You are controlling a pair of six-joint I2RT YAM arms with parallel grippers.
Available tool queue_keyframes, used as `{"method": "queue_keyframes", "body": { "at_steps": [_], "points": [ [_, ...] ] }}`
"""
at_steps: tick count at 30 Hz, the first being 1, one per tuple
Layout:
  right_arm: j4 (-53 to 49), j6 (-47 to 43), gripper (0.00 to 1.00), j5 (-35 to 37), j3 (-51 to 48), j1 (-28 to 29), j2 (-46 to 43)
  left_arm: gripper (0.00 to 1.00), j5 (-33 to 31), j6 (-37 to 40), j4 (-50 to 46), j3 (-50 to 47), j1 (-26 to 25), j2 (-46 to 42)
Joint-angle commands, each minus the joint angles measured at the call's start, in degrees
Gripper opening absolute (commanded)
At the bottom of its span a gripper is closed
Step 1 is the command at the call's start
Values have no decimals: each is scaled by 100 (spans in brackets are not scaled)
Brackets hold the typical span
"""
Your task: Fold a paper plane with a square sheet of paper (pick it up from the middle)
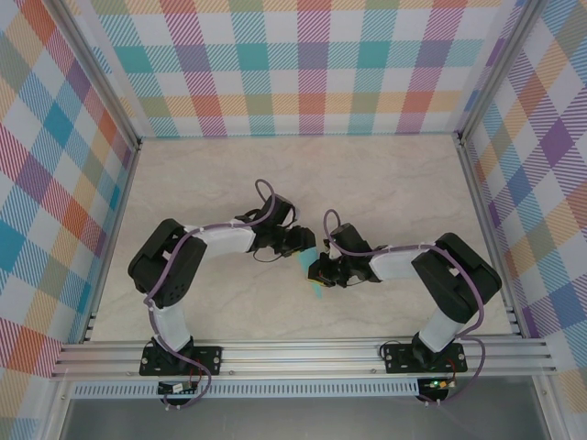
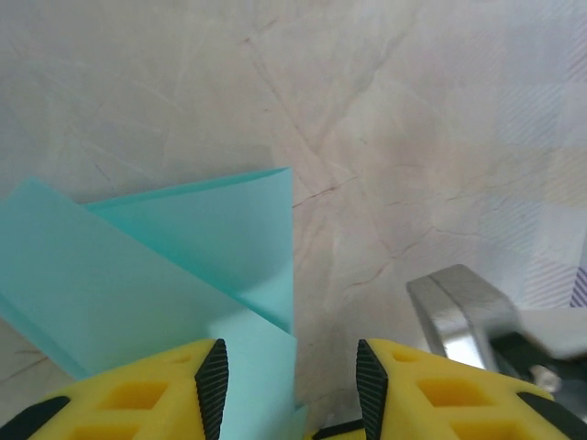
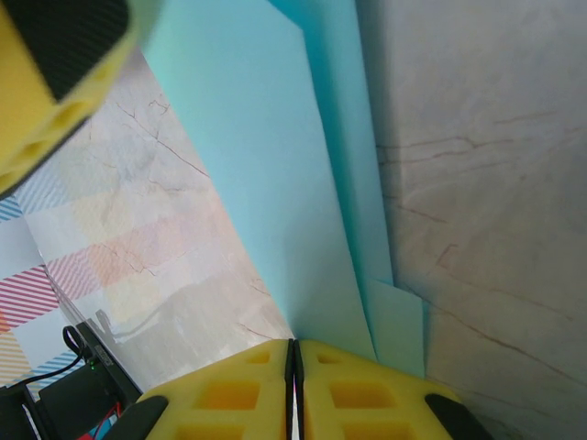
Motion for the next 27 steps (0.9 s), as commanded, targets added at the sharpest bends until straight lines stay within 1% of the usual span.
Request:
{"method": "queue_keyframes", "body": {
  "at_steps": [1,6,12,20,27],
  "points": [
    [-353,93,12,56,-199,35,253,44,-142,-26,110,-93,-8,-195],
    [-299,137,12,54,-256,33,260,44,-84,12,177,30,0,240],
    [-116,259,11,-31,-378,37,250,42,-369,141,-25,125,40,490],
    [-137,296,11,-33,-505,29,163,41,-286,184,212,8,443,522],
    [-52,276,11,-154,-489,28,159,42,-93,359,196,219,716,648]
  ]
}}
